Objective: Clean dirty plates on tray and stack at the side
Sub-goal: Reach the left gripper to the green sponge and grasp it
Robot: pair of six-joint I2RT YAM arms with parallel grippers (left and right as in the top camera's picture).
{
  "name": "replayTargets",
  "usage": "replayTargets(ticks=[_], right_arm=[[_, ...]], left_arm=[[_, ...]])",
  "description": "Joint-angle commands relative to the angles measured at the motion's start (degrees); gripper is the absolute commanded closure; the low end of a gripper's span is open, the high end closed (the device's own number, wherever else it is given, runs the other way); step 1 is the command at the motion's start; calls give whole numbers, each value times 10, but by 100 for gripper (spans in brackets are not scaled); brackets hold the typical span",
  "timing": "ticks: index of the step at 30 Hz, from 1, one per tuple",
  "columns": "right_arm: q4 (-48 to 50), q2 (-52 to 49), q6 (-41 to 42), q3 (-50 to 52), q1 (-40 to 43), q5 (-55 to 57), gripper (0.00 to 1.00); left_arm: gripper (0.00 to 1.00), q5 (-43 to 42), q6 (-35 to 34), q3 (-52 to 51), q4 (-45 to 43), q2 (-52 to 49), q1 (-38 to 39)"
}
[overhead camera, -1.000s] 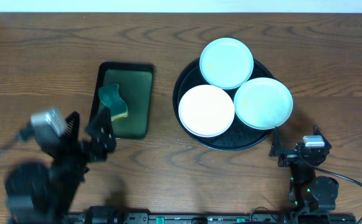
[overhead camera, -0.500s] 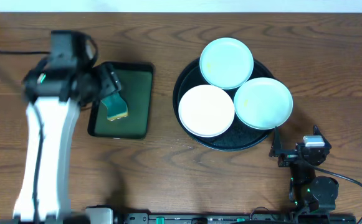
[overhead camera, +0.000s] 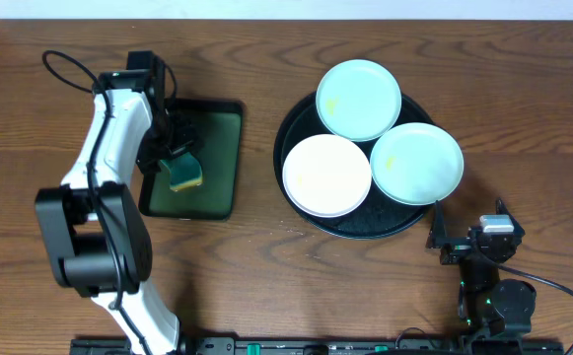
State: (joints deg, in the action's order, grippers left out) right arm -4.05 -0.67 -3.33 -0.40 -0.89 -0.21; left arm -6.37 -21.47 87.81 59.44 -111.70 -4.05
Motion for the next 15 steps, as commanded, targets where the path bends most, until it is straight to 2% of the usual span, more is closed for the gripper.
replayTargets(ticks=[1, 9, 15], right_arm=[[-3, 4, 7, 1, 4, -1, 1], [-3, 4, 7, 1, 4, 0, 1], [-3, 4, 7, 1, 4, -1, 1]], left_arm=[[19, -37, 39, 8, -14, -28, -16], [20, -31, 58, -7, -58, -65, -18], [20, 13, 58, -26, -78, -75, -20]])
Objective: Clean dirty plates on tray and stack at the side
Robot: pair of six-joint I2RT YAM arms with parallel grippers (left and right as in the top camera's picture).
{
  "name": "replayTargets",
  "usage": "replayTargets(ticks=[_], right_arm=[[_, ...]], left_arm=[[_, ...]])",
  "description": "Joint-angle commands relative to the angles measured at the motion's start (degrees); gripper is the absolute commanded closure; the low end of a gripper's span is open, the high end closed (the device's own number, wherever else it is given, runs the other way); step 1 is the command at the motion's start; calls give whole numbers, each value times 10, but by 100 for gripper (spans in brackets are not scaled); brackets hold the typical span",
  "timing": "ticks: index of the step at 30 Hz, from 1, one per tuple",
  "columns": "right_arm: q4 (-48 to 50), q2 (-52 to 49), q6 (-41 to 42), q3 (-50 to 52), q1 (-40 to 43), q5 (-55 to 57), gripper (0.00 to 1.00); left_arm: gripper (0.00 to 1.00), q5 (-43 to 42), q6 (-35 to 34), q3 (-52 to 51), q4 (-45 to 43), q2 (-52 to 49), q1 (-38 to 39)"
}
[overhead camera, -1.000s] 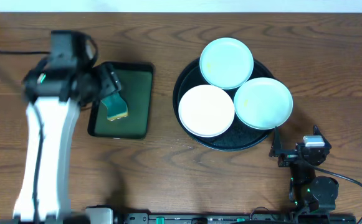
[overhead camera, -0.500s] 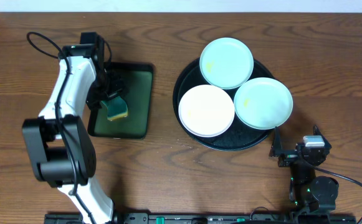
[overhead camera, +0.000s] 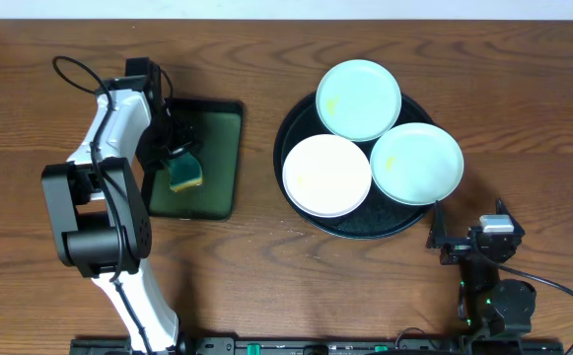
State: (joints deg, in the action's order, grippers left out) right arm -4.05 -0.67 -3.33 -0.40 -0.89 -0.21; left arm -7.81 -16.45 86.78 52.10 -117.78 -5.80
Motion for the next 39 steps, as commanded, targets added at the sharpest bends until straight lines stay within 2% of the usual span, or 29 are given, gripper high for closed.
replayTargets(ticks=[1, 8, 11, 12, 13, 18, 20, 21, 22, 28, 39], right_arm=[[-3, 4, 7, 1, 4, -1, 1], [-3, 4, 7, 1, 4, -1, 1], [-3, 4, 7, 1, 4, 0, 1], [-3, 4, 7, 1, 4, -1, 1], [-3, 4, 7, 1, 4, -1, 1], [-3, 4, 7, 1, 4, 0, 1], [-3, 4, 7, 1, 4, -1, 1], [-3, 4, 7, 1, 4, -1, 1], [-3, 4, 7, 1, 4, -1, 1], [-3, 4, 7, 1, 4, -1, 1], [-3, 4, 7, 1, 4, -1, 1]], left_arm=[[20, 27, 8, -19, -7, -17, -3], [22, 27, 8, -55, -41, -24, -3], [39, 27, 8, -57, -47, -24, -3], [50, 27, 8, -57, -49, -24, -3], [57, 27, 8, -57, -50, -24, -3], [75, 27, 8, -56, -51, -24, -3], [78, 27, 8, -53, -50, -23, -3], [87, 26, 8, -50, -47, -21, -3], [92, 25, 7, -47, -45, -19, -3], [92, -13, 7, -30, -33, 36, -3], [93, -23, -18, -30, -52, 296, -2]])
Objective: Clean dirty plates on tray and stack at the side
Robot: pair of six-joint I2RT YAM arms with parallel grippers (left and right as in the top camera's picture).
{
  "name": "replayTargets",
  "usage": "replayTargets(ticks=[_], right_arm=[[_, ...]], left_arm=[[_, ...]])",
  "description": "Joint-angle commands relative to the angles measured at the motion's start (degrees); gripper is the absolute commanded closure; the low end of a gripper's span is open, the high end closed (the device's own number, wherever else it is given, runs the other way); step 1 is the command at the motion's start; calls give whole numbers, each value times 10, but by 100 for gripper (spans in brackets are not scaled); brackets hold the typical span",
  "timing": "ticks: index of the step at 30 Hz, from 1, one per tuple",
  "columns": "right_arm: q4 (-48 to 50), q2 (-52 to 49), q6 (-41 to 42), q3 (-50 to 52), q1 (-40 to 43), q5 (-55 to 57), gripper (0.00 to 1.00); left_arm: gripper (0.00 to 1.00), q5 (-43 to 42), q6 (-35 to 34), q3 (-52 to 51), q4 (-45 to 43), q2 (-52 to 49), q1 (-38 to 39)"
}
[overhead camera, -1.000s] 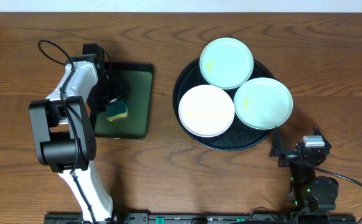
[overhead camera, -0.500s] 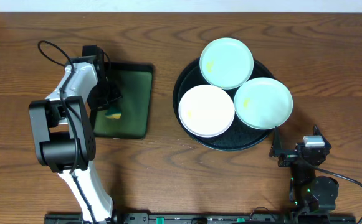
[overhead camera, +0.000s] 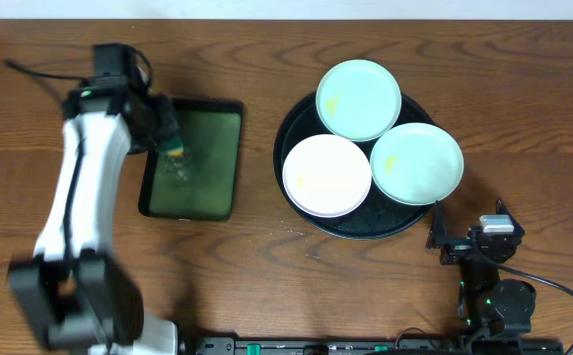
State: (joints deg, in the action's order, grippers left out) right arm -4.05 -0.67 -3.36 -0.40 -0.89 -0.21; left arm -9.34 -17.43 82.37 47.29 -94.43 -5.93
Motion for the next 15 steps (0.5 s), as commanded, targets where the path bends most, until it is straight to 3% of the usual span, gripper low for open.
replayTargets(ticks=[1, 7, 12, 15], right_arm=[[-3, 4, 7, 1, 4, -1, 1], [-3, 4, 7, 1, 4, 0, 1], [-3, 4, 7, 1, 4, -1, 1], [-3, 4, 7, 1, 4, 0, 1]], left_arm=[[93, -7, -9, 14, -5, 81, -1], [92, 0, -7, -19, -22, 92, 16], [92, 0, -5, -132, -133, 14, 35], [93, -1, -2, -143, -137, -52, 35]])
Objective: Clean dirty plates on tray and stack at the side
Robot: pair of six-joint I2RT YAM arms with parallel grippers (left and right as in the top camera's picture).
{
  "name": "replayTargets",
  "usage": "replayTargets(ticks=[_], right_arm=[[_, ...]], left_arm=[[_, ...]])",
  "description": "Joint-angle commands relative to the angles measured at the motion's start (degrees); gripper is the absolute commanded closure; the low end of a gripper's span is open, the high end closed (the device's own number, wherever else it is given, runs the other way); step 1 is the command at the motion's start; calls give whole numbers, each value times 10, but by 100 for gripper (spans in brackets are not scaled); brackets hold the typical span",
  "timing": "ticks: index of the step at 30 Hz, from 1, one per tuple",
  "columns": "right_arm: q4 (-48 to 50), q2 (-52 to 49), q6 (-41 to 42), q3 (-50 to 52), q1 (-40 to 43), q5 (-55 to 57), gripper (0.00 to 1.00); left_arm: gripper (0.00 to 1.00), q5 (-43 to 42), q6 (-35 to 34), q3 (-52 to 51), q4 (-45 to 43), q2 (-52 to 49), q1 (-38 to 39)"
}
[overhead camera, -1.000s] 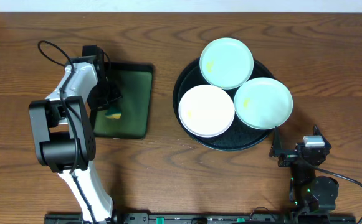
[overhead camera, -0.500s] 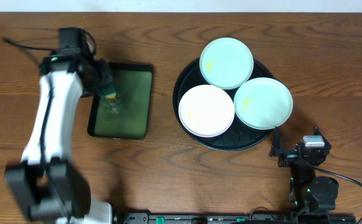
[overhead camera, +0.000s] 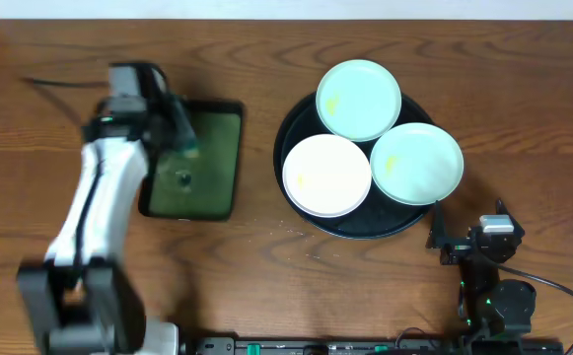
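Observation:
Three plates sit on a round black tray (overhead camera: 296, 212): a pale blue plate (overhead camera: 358, 99) with a yellowish smear at the back, a white plate (overhead camera: 326, 175) with a small yellow spot at the left, and another pale blue plate (overhead camera: 416, 163) at the right. My left gripper (overhead camera: 182, 138) hangs over the green rectangular tray (overhead camera: 212, 158), shut on a yellow-green sponge (overhead camera: 189, 149) that is lifted off it. My right gripper (overhead camera: 438, 235) rests folded near the front right edge, fingers together, holding nothing.
The green tray has a raised black rim and a small wet mark (overhead camera: 182, 179) on its floor. Brown wooden table (overhead camera: 256, 256) lies between the two trays. The right arm's base and cable (overhead camera: 498, 296) sit at the front right.
My left gripper, still holding the sponge, has shifted a little to the right and back over the green tray. The plates and the right arm have not moved.
The sponge first lay in the green tray with my left gripper down on it, and it stayed so half a second later. Then the gripper was raised with the sponge in it, the tray floor bare. Now it is slightly further right.

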State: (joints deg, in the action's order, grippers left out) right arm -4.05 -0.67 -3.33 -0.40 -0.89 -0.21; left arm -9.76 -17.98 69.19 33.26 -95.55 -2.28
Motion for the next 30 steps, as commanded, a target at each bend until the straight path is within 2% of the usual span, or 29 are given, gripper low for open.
replayTargets(ticks=[1, 5, 10, 13, 16, 18, 23, 30], right_arm=[[-3, 4, 7, 1, 4, -1, 1], [-3, 4, 7, 1, 4, 0, 1], [-3, 4, 7, 1, 4, -1, 1], [-3, 4, 7, 1, 4, -1, 1], [-3, 4, 7, 1, 4, -1, 1], [-3, 4, 7, 1, 4, -1, 1], [-3, 4, 7, 1, 4, -1, 1], [-1, 4, 1, 1, 4, 3, 1]], left_arm=[[93, 3, 3, -8, 3, -41, -2], [93, 3, 3, 25, 12, -1, -2], [93, 5, -1, 33, 17, 99, -1], [93, 71, -6, 11, 19, 116, 10], [93, 137, -25, -49, -14, 88, 24], [93, 137, -25, -83, -41, 56, 28], [93, 137, -22, -80, -12, 22, 28], [92, 93, -23, -14, 75, 131, 28]])
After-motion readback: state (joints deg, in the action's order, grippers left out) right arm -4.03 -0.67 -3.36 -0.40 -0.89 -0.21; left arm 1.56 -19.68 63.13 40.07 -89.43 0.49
